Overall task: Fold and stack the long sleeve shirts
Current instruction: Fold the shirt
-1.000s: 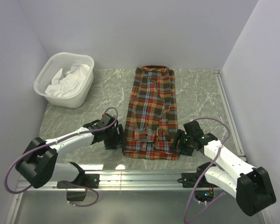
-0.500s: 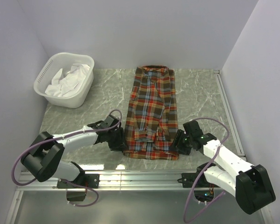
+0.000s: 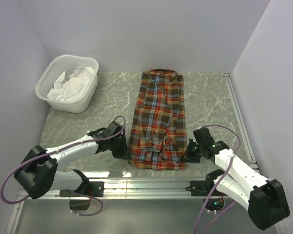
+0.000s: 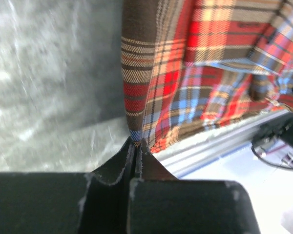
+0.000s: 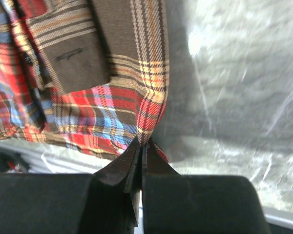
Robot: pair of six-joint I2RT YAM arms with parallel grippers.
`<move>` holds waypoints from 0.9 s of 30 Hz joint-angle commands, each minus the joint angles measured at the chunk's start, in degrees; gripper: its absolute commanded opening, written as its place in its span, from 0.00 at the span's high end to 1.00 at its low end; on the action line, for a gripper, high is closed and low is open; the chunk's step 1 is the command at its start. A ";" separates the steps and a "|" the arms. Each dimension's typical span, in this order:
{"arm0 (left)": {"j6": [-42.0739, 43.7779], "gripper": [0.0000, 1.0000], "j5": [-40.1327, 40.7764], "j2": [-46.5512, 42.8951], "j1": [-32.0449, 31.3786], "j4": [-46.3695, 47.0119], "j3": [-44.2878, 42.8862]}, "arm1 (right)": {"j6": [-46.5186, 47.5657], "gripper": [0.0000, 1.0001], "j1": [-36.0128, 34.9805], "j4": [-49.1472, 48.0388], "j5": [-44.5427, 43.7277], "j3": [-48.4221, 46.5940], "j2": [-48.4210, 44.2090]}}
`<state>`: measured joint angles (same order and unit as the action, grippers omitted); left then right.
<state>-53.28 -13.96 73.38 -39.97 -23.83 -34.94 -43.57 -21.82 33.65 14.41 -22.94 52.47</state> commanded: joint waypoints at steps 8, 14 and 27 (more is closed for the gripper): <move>0.19 1.00 -2.92 -12.29 -1.61 -11.49 0.59 | 2.52 1.00 -1.56 12.31 6.77 -5.43 -8.69; 2.99 0.99 0.86 -8.45 3.56 -10.45 -8.98 | 3.75 1.00 -1.64 12.06 5.79 -13.69 -4.93; 6.69 1.00 -0.19 16.42 13.51 -4.55 -34.39 | 10.34 1.00 3.10 4.15 2.99 -32.86 18.43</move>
<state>-48.40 -13.19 86.74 -27.92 -30.72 -63.16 -36.29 -20.60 41.32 18.04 -50.30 66.89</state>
